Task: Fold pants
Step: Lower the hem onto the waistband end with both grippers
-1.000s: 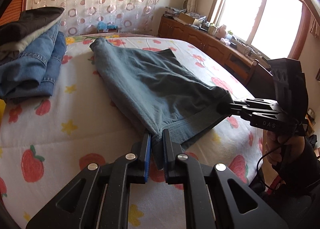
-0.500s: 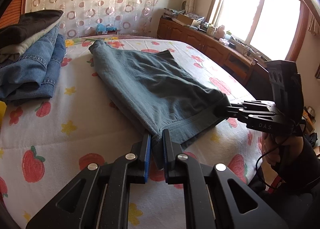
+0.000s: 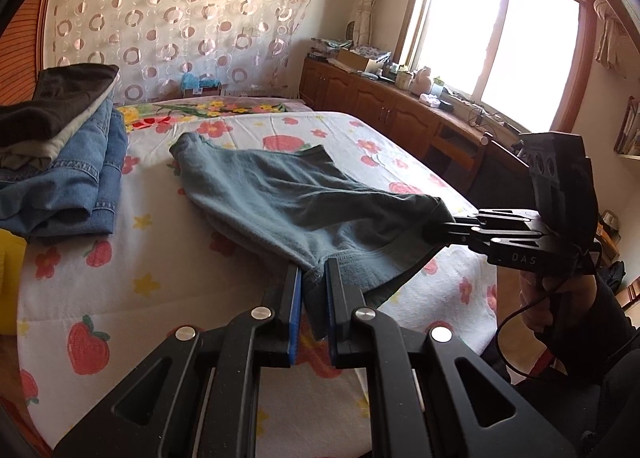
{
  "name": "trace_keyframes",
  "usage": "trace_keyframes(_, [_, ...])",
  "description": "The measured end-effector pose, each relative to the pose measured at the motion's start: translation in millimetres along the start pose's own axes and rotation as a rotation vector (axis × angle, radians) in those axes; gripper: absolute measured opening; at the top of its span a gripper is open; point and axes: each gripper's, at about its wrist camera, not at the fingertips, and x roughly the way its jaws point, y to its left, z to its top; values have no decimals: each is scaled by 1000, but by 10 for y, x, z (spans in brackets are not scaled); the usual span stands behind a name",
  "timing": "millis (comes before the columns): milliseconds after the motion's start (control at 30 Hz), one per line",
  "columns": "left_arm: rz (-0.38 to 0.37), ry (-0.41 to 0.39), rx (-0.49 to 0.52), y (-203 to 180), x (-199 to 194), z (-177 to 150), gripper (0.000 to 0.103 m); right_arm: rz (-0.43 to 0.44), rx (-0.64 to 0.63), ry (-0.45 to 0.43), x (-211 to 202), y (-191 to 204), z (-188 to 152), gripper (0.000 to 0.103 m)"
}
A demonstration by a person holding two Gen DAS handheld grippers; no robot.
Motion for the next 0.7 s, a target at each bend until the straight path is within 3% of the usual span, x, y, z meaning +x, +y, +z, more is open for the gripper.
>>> trace_keyframes(400, [-9,-75,39,-114,-267,164,11,14,-23,-91,-432,50,59,15])
trace_keyframes(700, [-1,-85,48,-99,-259,195,11,16,-28,-107,-457,24,61,15])
